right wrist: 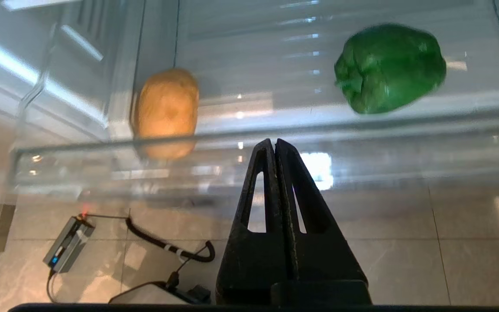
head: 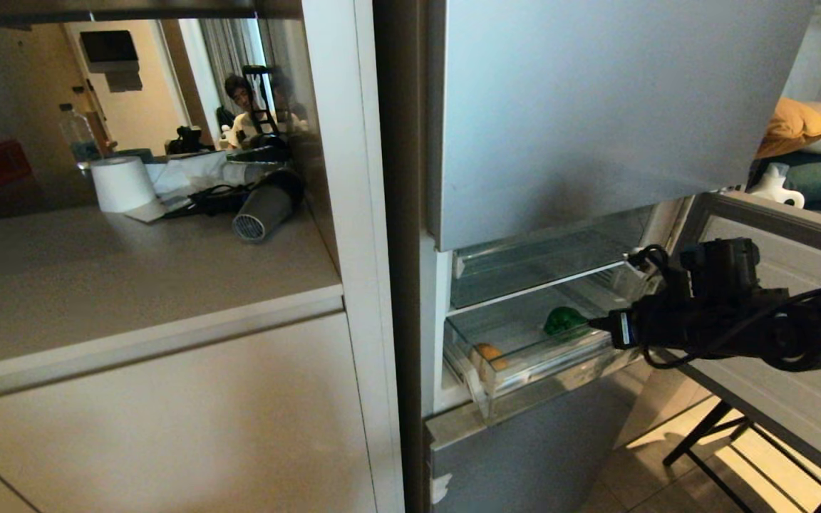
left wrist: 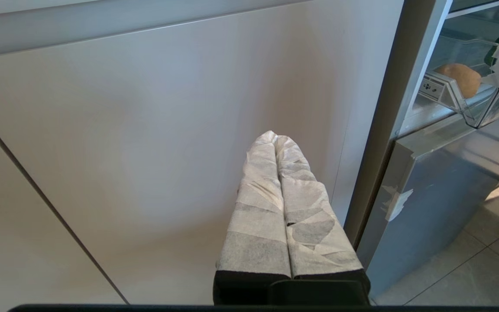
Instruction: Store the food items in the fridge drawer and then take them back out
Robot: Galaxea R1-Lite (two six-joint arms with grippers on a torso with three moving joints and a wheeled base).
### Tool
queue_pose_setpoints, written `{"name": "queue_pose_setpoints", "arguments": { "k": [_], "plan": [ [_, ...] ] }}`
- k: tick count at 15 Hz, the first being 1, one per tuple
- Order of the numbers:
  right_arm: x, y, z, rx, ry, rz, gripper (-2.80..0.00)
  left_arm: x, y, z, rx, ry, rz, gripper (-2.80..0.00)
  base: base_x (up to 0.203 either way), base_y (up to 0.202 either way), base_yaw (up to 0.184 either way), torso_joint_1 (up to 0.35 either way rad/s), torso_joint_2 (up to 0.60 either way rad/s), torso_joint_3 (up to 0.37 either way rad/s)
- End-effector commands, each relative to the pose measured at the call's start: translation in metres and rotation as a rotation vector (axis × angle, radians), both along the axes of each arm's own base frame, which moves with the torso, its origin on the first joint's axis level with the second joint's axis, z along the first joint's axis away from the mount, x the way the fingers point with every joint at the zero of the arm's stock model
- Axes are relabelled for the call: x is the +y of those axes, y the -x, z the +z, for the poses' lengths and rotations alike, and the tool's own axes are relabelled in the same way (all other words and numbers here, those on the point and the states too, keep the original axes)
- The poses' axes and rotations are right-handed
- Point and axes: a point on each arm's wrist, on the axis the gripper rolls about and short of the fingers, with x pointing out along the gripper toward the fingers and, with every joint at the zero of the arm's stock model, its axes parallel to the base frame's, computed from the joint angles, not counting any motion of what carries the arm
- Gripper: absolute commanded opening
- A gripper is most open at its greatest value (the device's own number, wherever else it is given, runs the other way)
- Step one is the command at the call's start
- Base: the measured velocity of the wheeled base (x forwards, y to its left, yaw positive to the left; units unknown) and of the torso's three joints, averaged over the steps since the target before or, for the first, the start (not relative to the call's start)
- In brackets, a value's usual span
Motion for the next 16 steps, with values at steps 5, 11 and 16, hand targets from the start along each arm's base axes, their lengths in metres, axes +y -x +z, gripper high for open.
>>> {"name": "queue_pose_setpoints", "arguments": {
  "k": [5, 11, 16],
  "plan": [
    [0.003, -0.042, -0.019, -0.009, 0.0, 0.002, -2.8, 0.0, -0.001, -0.003, 0.011, 0.0, -0.001, -2.8, 0.0, 0.0, 0.0, 0.0, 0.0, 0.0],
    [0.004, -0.07, -0.026, -0.045, 0.004, 0.001, -2.8, 0.0, -0.001, -0.003, 0.011, 0.0, 0.0, -2.8, 0.0, 0.0, 0.0, 0.0, 0.0, 0.0],
    [0.005, -0.083, -0.03, -0.049, 0.006, -0.002, -2.8, 0.0, -0.001, -0.003, 0.011, 0.0, 0.0, -2.8, 0.0, 0.0, 0.0, 0.0, 0.0, 0.0]
  ]
}}
